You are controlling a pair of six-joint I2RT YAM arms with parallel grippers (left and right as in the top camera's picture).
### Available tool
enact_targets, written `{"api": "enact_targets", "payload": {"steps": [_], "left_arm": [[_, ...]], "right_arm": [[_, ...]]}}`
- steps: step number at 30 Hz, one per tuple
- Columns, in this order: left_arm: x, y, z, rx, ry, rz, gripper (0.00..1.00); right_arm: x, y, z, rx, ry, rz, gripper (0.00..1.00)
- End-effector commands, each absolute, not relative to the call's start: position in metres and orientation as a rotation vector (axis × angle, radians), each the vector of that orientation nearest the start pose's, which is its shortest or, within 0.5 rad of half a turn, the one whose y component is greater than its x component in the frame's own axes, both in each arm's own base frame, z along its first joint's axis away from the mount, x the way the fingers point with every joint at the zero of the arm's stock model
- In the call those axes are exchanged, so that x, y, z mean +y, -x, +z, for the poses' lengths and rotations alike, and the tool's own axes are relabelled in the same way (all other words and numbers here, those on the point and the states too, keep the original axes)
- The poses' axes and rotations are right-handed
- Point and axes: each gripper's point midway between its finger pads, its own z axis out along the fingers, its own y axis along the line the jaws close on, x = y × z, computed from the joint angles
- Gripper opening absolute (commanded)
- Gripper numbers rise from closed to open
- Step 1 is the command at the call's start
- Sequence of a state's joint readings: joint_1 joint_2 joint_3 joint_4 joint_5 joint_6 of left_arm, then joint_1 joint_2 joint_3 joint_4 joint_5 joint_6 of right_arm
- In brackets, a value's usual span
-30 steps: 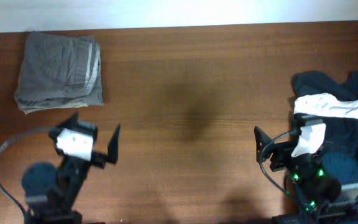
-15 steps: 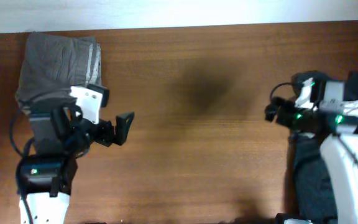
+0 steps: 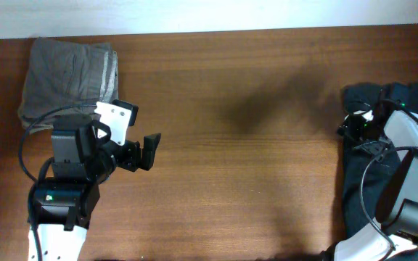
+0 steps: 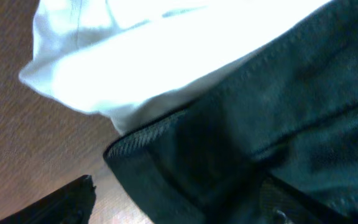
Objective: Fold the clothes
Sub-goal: 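Reach the right gripper into the clothes pile and grasp the black shorts, then pull the black shorts with the right gripper onto the table center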
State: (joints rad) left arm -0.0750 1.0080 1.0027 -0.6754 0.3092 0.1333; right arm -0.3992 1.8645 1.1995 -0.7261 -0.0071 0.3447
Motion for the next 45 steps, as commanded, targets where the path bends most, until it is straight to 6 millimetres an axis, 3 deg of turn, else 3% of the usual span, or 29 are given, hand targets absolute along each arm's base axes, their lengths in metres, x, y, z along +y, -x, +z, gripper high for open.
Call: {"api": "enact_targets", "payload": {"steps": [1,3,6,8,11,12,13,16,18,21,22,25,27,29,30,32,33,34,37,40,45], "left_arm": [[-0.079,-0.304,0.260,2.153,-0.400,-0.334,0.99],[-0.079,-0.305,0.260,2.150,-0.400,-0.333,0.99],[-0.079,-0.305,0.260,2.149,-0.401,-0.333,0.99],[-0.079,-0.308,0.261,2.143,-0.401,-0.332,0.99],[-0.080,-0.311,0.258,2.151,-0.400,-0.333,0.99],[-0.080,-0.311,0.256,2.157,-0.400,-0.334,0.99],[-0.080,-0.312,0.256,2.159,-0.400,-0.335,0.99],[-0.080,-0.312,0.254,2.163,-0.400,-0.335,0.99],[-0.080,-0.312,0.254,2.163,-0.400,-0.335,0.99],[-0.080,-0.312,0.254,2.163,-0.400,-0.335,0.99],[-0.080,-0.312,0.254,2.164,-0.400,-0.335,0.99],[-0.080,-0.312,0.254,2.163,-0.400,-0.335,0.99],[-0.079,-0.311,0.256,2.157,-0.400,-0.333,0.99],[-0.077,-0.310,0.264,2.138,-0.394,-0.321,0.99],[-0.074,-0.310,0.271,2.121,-0.383,-0.293,0.99],[-0.060,-0.311,0.288,2.085,-0.335,-0.193,0.99],[-0.049,-0.310,0.299,2.063,-0.299,-0.127,0.99],[-0.042,-0.309,0.308,2.045,-0.273,-0.082,0.99],[-0.041,-0.305,0.318,2.028,-0.270,-0.077,0.99],[-0.053,-0.306,0.312,2.044,-0.312,-0.149,0.99],[-0.095,-0.319,0.270,2.167,-0.449,-0.339,0.99]], "right_arm": [[-0.152,-0.343,0.013,2.765,-1.072,-0.144,0.80],[-0.161,-0.336,0.013,2.771,-1.084,-0.246,0.72],[-0.174,-0.321,0.021,2.795,-1.098,-0.411,0.48],[-0.174,-0.321,0.030,2.782,-1.152,-0.401,0.31],[-0.175,-0.327,0.049,2.782,-1.149,-0.393,0.23],[-0.173,-0.331,0.060,2.778,-1.147,-0.359,0.08],[-0.170,-0.336,0.069,2.771,-1.144,-0.316,0.04],[-0.162,-0.348,0.095,2.765,-1.053,-0.215,0.04],[-0.151,-0.368,0.153,2.689,-0.894,-0.085,0.04],[-0.120,-0.390,0.262,2.493,-0.679,0.125,0.04],[-0.105,-0.395,0.298,2.427,-0.606,0.160,0.04],[-0.052,-0.410,0.360,2.310,-0.397,0.242,0.04],[0.025,-0.427,0.394,2.213,-0.164,0.338,0.04],[0.090,-0.436,0.399,2.183,-0.040,0.447,0.04],[0.141,-0.439,0.393,2.182,0.080,0.509,0.04],[0.224,-0.431,0.370,2.215,0.250,0.611,0.06],[0.256,-0.423,0.359,2.231,0.321,0.623,0.34],[0.269,-0.420,0.356,2.222,0.332,0.558,0.66],[0.253,-0.414,0.382,2.171,0.272,0.514,0.70],[0.228,-0.388,0.412,2.140,0.272,0.500,0.70],[0.198,-0.326,0.457,2.073,0.296,0.518,0.70]]}}
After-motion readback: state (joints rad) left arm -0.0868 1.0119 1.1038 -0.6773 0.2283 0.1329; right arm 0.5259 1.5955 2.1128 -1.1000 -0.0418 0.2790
